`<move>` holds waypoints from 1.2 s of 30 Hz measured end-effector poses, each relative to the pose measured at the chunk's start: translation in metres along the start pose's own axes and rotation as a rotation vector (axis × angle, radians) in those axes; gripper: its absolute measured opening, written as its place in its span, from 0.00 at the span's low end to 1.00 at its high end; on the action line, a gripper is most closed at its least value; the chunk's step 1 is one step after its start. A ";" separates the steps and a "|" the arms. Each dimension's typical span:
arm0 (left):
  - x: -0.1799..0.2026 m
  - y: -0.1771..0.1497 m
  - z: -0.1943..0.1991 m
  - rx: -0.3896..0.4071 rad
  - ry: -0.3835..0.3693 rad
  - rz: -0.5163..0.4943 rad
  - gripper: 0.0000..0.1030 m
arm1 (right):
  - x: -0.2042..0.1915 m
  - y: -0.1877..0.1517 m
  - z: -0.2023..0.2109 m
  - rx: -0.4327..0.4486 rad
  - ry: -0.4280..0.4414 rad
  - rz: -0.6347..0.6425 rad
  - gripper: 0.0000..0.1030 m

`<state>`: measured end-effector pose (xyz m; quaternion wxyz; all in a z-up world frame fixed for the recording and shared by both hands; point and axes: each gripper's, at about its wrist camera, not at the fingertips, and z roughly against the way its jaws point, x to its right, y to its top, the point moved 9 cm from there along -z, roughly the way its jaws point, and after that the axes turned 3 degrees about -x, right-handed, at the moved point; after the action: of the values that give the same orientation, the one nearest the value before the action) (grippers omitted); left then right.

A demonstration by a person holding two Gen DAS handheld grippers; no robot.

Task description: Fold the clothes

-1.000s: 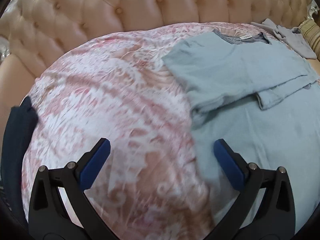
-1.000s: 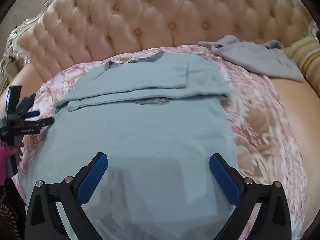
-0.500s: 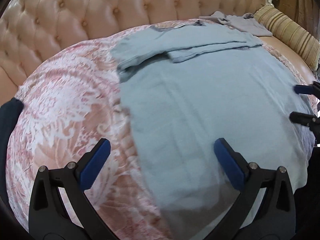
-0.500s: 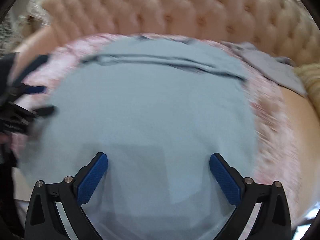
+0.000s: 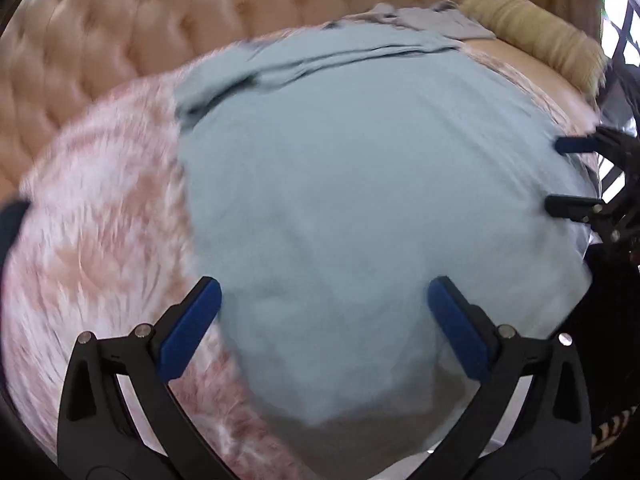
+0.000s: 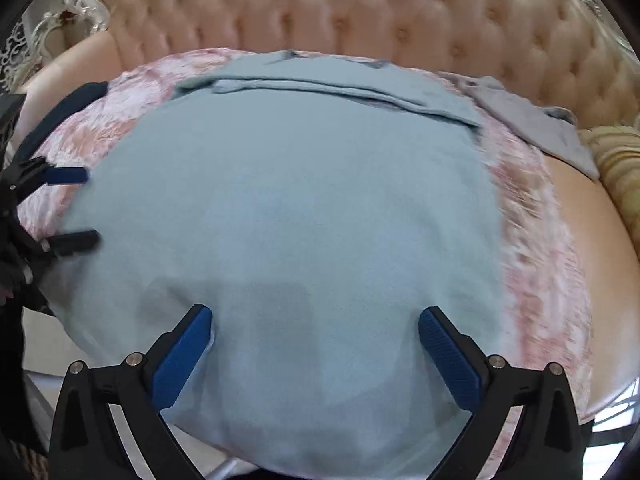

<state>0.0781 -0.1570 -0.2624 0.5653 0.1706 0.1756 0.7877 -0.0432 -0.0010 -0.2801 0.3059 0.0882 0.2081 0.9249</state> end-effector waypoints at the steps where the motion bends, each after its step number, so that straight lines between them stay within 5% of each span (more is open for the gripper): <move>1: -0.005 -0.002 -0.001 -0.007 -0.027 0.018 1.00 | 0.002 -0.001 0.002 -0.001 0.012 0.005 1.00; 8: -0.007 -0.006 0.009 -0.046 0.034 0.021 1.00 | 0.012 0.001 0.017 -0.014 -0.081 0.026 1.00; 13: 0.000 -0.011 0.009 -0.044 0.098 -0.083 1.00 | -0.002 0.001 0.008 -0.028 -0.098 0.120 1.00; 16: -0.017 -0.021 0.007 -0.060 0.020 -0.002 1.00 | 0.032 -0.007 0.011 -0.018 -0.056 0.001 1.00; 19: -0.019 -0.024 0.014 -0.065 0.032 0.007 1.00 | 0.050 -0.017 0.015 -0.034 -0.066 -0.038 1.00; 21: -0.012 -0.021 0.026 -0.045 0.049 -0.009 1.00 | 0.050 -0.016 0.023 -0.033 -0.149 0.000 1.00; 25: 0.002 -0.016 0.025 -0.025 0.092 -0.095 1.00 | 0.023 -0.003 0.036 0.023 -0.101 0.048 1.00; 27: -0.004 -0.025 0.012 -0.062 0.087 -0.091 1.00 | 0.020 -0.010 0.023 -0.036 -0.156 0.131 1.00; 30: -0.023 -0.032 0.015 -0.066 0.067 -0.030 1.00 | 0.054 -0.028 0.018 -0.051 -0.097 -0.011 1.00; 36: -0.027 -0.026 0.030 -0.055 0.095 -0.004 1.00 | 0.081 -0.032 0.040 -0.030 -0.188 -0.053 1.00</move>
<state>0.1222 -0.1719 -0.2501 0.5624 0.1170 0.1810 0.7983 -0.0792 0.0846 -0.2557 0.3498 0.1642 0.1668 0.9071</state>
